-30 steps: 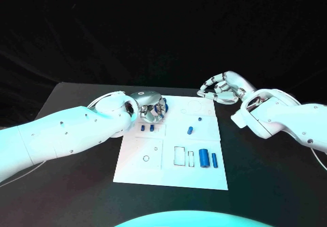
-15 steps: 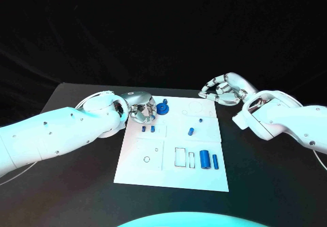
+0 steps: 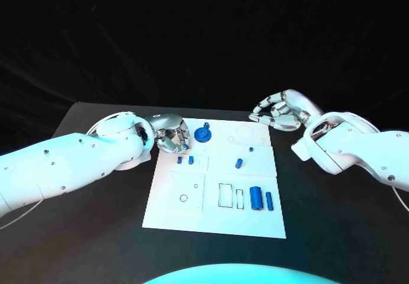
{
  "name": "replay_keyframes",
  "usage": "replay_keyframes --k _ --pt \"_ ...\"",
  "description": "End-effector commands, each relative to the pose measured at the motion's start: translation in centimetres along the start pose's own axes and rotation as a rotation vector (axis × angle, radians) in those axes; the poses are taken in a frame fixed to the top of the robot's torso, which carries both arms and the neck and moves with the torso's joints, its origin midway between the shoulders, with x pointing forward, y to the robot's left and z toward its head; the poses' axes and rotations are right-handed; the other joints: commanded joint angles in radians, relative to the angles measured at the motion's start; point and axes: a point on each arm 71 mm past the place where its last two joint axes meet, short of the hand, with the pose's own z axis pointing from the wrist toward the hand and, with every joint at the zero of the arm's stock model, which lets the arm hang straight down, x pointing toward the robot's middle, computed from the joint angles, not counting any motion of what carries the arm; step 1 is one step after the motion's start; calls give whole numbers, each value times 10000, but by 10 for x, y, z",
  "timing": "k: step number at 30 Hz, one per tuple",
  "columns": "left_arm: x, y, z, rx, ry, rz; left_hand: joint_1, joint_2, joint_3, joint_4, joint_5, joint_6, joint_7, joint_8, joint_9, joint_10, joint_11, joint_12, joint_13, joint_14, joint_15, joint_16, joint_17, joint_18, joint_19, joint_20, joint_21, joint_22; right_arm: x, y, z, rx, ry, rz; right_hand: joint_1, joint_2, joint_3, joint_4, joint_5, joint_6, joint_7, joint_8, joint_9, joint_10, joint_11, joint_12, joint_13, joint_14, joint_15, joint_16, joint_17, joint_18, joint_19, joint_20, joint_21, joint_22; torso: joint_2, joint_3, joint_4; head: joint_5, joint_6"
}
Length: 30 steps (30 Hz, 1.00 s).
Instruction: Assemble the parts on the task board
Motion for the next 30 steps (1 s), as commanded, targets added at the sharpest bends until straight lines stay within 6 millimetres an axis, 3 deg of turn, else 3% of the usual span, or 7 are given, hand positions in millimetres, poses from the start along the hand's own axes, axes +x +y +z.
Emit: replay_keyframes --k 1,17,30 --pt "0 0 0 -56 208 -197 -119 9 44 -19 -21 63 22 -54 -10 49 8 -39 -7 46 -20 29 -6 -129 67 21 34 0 1 1 0 -78 68 -91 -26 56 10 -17 48 -23 -31 68 16 -3 -32 32 768 885 -81 -51 1988 -10 762 -64 -50 2331 -1 6 4 9 -8" --pt "1 -1 9 -143 332 -194 -124 17 53 -24 -20 79 21 -58 -9 73 5 -62 -8 48 -22 33 3 -131 72 19 41 11 2 2 0 -108 99 -77 -26 56 10 -17 48 -23 -31 68 16 -3 -32 32 768 885 -81 -51 1988 -10 762 -64 -50 2331 -7 24 -16 58 -8" --pt "4 -2 18 -220 536 -89 -132 11 63 -34 -26 54 27 -90 -18 68 12 -114 -17 22 -20 9 -72 -122 49 17 15 -24 2 2 0 -125 115 -69 -26 56 10 -17 48 -23 -31 68 16 -3 -32 32 768 885 -81 -51 1988 -10 762 -64 -50 2331 -5 21 -6 16 -16"
